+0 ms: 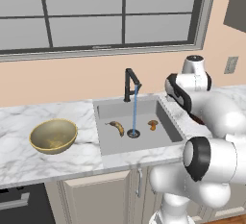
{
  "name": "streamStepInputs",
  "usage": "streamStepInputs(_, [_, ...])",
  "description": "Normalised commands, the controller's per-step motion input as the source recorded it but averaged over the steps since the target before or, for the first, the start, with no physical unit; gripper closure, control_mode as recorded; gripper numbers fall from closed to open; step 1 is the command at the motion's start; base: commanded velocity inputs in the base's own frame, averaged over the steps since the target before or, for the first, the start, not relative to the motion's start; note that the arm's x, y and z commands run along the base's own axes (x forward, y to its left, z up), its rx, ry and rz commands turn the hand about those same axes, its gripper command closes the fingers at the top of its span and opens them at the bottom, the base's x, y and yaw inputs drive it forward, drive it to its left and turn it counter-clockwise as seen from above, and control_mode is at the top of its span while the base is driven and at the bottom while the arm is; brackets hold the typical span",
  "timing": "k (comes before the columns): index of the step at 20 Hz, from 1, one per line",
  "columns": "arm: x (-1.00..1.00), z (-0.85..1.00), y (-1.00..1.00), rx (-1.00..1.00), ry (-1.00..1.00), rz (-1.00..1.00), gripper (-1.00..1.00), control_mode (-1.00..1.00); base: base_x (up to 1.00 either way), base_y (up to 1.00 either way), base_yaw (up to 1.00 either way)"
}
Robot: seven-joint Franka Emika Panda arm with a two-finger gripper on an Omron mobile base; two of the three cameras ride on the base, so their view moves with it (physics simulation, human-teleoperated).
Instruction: Pick the bananas from the sink and place them in one bowl. Place the mushroom in the other bowl. Then turn off the sink faucet.
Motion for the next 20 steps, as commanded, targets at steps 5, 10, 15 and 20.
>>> streamStepInputs(5, [0.00,0.00,-0.62,0.00,0.01,-0.06,1.00,-1.00,0.00,0.00,0.00])
streamStepInputs(10, [0.00,0.00,-0.54,0.00,0.00,-0.03,1.00,-1.00,0.00,0.00,0.00])
streamStepInputs(15, [0.00,-0.06,-0.38,0.00,0.00,0.00,1.00,-1.00,0.00,0.00,0.00])
streamStepInputs(20, [0.14,-0.22,-0.21,0.00,0.00,0.00,1.00,-1.00,0.00,0.00,0.00])
